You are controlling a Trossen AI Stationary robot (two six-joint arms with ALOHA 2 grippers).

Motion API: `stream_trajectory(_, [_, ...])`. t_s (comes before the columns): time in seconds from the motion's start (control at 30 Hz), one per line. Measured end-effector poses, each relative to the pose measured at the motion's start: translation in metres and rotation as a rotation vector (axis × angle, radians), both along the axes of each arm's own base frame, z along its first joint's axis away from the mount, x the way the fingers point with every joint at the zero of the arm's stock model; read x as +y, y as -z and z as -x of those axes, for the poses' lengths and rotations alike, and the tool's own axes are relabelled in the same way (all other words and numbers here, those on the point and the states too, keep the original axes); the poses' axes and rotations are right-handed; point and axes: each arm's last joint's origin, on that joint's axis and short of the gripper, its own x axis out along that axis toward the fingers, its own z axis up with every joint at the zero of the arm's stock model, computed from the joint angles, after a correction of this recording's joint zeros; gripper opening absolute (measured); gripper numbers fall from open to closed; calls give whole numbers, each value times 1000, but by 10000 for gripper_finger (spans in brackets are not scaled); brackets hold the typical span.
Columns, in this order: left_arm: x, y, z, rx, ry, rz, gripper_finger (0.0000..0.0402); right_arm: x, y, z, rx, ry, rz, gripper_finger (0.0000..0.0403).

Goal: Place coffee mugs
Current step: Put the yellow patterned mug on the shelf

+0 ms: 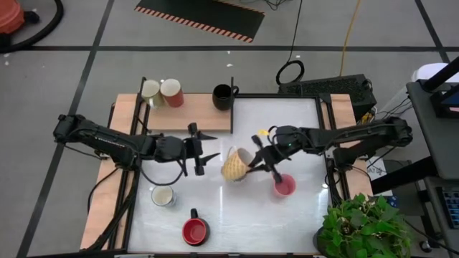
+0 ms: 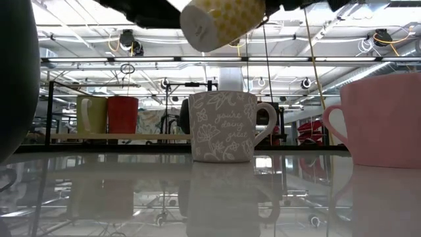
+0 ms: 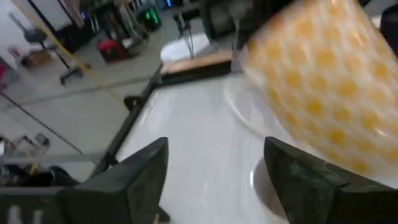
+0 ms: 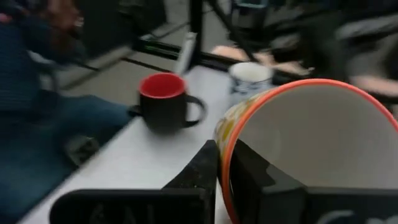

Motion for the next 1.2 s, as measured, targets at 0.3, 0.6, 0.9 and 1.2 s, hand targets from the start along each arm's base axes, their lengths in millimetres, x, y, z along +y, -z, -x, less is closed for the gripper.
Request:
stream_trajectory(0.3, [-12,-18,-2,-41,158,3,282,4,40,-32,103,-109,-88,15])
stream_trajectory(0.6, [-15,-23,-3,-47,272,26,282,12,42,-64,61,-50,-45,16])
stream_trajectory(0.9, [-7,-13,-1,61,223,63,282,19,48,-95,7,287,139,16])
stream_trajectory(1.2, [-7,-25,4,182,84,114,282,30,62,-127,-17,457,303,16])
